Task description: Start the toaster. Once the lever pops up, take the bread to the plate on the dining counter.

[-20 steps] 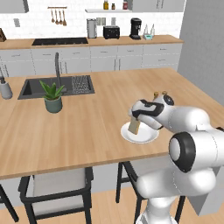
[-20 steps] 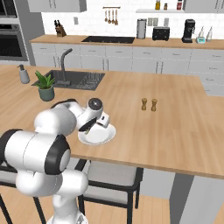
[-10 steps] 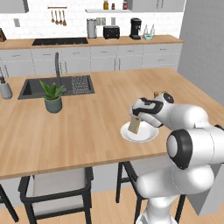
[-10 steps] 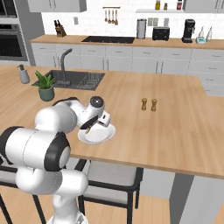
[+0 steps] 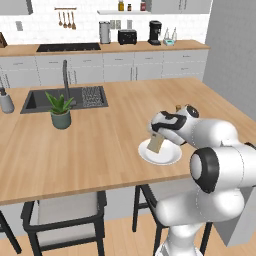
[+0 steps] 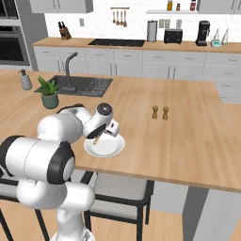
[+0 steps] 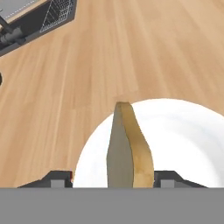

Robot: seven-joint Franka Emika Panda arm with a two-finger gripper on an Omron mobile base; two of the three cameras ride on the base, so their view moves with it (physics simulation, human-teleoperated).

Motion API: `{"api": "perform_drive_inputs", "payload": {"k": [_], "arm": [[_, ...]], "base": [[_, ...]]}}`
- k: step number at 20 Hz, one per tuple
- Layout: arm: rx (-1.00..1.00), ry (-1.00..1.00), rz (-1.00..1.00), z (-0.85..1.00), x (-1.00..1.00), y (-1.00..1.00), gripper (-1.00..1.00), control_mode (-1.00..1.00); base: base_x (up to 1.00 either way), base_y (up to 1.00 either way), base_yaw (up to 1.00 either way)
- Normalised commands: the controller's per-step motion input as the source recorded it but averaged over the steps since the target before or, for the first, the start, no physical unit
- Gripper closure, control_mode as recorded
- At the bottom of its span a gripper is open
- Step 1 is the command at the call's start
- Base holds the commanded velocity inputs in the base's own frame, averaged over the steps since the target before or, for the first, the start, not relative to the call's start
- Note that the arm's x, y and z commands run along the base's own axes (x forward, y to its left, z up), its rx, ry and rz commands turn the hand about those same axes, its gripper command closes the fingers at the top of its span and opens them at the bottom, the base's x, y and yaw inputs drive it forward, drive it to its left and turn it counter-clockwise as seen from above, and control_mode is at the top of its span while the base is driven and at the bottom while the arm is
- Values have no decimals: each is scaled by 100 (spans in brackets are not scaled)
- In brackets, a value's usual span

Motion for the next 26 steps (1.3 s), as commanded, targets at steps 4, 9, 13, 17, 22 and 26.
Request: {"api": "perform_drive_inputs", "payload": {"k": [4,9,13,17,22,26], "arm": [[0,0,0,0,0,-35,-100,-100],[0,0,0,1,0,-34,-100,-100],[0,0,-1,7,0,-26,-100,-100],[0,0,-4,16,0,-9,-100,-100],[0,0,-6,31,1,-1,-100,-100],[-7,7,-10,57,-34,15,-100,-100]], "base": [[0,0,0],[0,0,0],[0,0,0],[0,0,0],[0,0,0],[0,0,0]]}}
